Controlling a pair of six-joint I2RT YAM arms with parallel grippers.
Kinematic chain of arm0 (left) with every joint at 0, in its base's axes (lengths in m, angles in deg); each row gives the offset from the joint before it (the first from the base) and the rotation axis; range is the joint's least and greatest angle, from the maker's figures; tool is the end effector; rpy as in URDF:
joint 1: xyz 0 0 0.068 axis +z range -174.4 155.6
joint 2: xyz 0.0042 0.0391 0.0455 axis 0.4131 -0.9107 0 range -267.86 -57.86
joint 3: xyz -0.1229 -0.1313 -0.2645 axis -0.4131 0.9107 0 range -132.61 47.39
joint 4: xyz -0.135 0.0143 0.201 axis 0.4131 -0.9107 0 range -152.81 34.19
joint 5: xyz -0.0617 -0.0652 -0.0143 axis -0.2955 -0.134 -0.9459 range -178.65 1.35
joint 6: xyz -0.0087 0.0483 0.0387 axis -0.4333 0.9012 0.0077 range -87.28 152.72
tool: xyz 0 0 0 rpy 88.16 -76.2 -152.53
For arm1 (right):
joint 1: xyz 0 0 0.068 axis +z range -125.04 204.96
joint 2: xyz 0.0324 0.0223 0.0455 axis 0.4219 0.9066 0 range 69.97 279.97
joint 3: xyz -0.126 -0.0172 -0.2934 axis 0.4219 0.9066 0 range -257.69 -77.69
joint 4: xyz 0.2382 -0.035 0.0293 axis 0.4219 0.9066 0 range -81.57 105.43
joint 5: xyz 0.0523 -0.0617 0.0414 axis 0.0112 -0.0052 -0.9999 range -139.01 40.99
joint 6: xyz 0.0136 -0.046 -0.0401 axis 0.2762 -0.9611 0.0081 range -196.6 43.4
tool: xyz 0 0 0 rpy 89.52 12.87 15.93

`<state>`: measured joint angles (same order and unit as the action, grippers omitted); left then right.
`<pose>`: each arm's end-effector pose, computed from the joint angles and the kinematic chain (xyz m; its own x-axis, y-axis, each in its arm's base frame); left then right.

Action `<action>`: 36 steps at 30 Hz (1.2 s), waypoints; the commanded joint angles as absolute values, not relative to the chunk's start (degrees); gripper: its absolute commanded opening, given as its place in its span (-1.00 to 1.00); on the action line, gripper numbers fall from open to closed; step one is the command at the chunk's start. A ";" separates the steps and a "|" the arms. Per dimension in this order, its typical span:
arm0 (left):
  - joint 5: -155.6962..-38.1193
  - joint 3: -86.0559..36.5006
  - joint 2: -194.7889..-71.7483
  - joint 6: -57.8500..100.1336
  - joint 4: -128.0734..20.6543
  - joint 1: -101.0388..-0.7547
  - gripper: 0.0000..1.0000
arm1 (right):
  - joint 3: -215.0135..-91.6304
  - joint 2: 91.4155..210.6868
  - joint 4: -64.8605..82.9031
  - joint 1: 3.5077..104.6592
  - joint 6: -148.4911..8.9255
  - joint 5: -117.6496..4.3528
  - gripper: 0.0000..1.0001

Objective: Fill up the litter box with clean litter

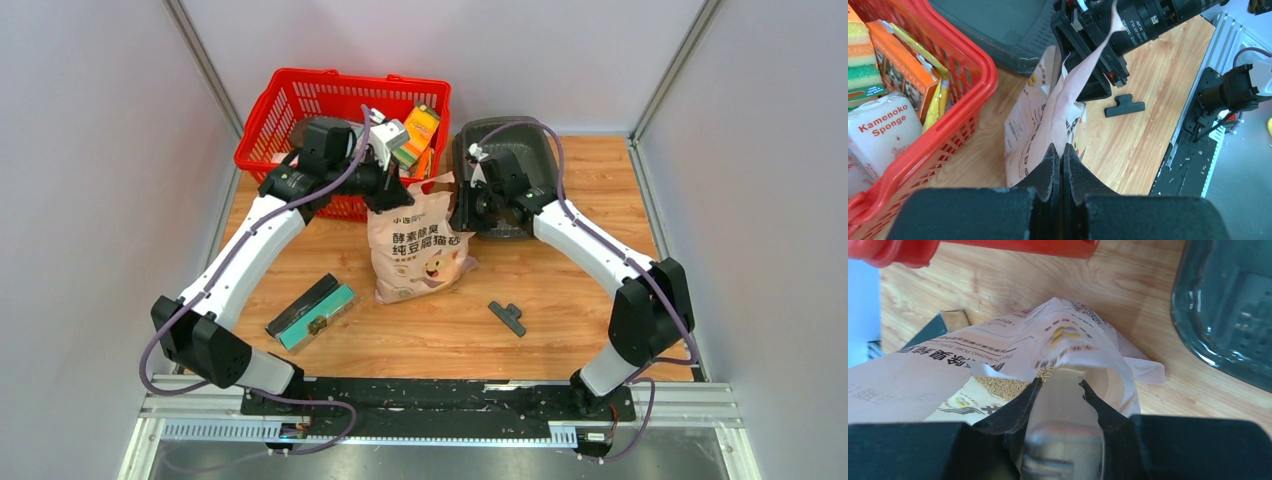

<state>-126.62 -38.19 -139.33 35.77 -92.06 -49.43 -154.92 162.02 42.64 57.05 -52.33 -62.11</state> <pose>0.2484 -0.1484 0.4391 -0.4384 0.2509 -0.8630 0.8301 0.4811 -0.2818 0.2845 0.1912 0.3353 -0.8476 -0.0591 -0.5273 -0.3237 0.8451 0.4255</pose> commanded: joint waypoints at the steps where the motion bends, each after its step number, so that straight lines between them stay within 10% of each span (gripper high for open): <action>1: -130.05 -47.17 -137.93 37.37 -81.03 -49.01 -1.00 | -148.28 163.41 32.36 57.39 -42.69 -79.14 -1.00; 20: -126.62 -51.92 -140.39 52.40 -95.45 -49.01 -1.00 | -137.98 166.03 -11.05 40.43 -13.69 -100.59 -1.00; 36: -119.32 -51.05 -138.98 67.52 -96.86 -49.80 -1.00 | -137.63 161.82 -9.60 32.08 -9.71 -108.06 -1.00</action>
<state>-120.24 -46.98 -143.07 62.11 -104.13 -49.22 -135.90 163.84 -9.03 33.12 -8.39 -103.18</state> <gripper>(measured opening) 0.019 0.291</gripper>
